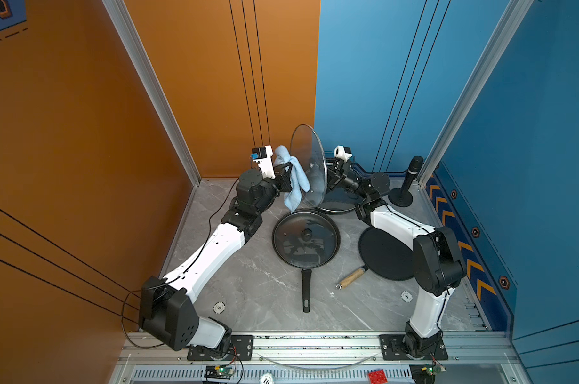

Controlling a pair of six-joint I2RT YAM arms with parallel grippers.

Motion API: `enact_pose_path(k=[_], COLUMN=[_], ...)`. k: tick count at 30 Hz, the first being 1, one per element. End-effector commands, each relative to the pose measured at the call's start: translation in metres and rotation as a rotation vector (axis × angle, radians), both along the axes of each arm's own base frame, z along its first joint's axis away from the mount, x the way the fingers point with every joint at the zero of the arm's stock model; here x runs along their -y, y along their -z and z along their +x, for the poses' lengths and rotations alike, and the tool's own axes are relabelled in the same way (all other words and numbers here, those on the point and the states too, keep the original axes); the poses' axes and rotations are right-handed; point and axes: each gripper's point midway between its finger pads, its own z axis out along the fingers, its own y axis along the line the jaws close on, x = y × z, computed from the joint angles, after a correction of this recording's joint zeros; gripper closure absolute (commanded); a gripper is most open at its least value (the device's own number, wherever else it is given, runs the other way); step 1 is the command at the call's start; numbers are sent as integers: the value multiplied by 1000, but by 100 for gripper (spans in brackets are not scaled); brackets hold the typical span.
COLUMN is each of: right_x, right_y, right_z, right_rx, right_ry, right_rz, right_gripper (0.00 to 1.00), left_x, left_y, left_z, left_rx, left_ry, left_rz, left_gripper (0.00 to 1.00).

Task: Wipe the pot lid with a cloth
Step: Wipe the pot lid.

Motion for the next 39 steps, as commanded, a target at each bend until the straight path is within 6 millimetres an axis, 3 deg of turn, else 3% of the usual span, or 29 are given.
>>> enact_pose_path(k=[1, 5, 7, 12, 19, 27, 29, 34, 37, 39], right_x=[16, 13, 10, 3, 6, 4, 0, -6, -5, 0], right_y=[-47, -48, -52, -63, -77, -77, -72, -52, -28, 4], right_z=[-2, 1, -3, -22, -45, -57, -54, -50, -52, -55], right_rx=[120, 116, 127, 175, 222, 224, 216, 172, 164, 141], right_ry=[61, 41, 26, -13, -25, -46, -45, -36, 1, 48], right_rz=[67, 80, 89, 94, 105, 107, 97, -3, -178, -361], right_gripper=[90, 91, 91, 91, 91, 91, 92, 94, 94, 94], left_x=[22, 51, 66, 82, 37, -38, -52, -66, -72, -73], left_y=[-59, -81, -83, -65, 7, 81, 85, 60, 53, 51], left_z=[-47, -72, -77, -61, -1, 33, 29, -6, -27, -37], left_rx=[167, 196, 193, 122, -67, -277, -340, -293, -300, -300], left_ry=[162, 320, 380, 410, 158, -168, -193, -176, -158, -135], left_rz=[32, -9, -20, -76, -138, -78, -77, -37, 20, 57], left_gripper=[100, 100, 100, 100, 100, 100, 100, 100, 100, 100])
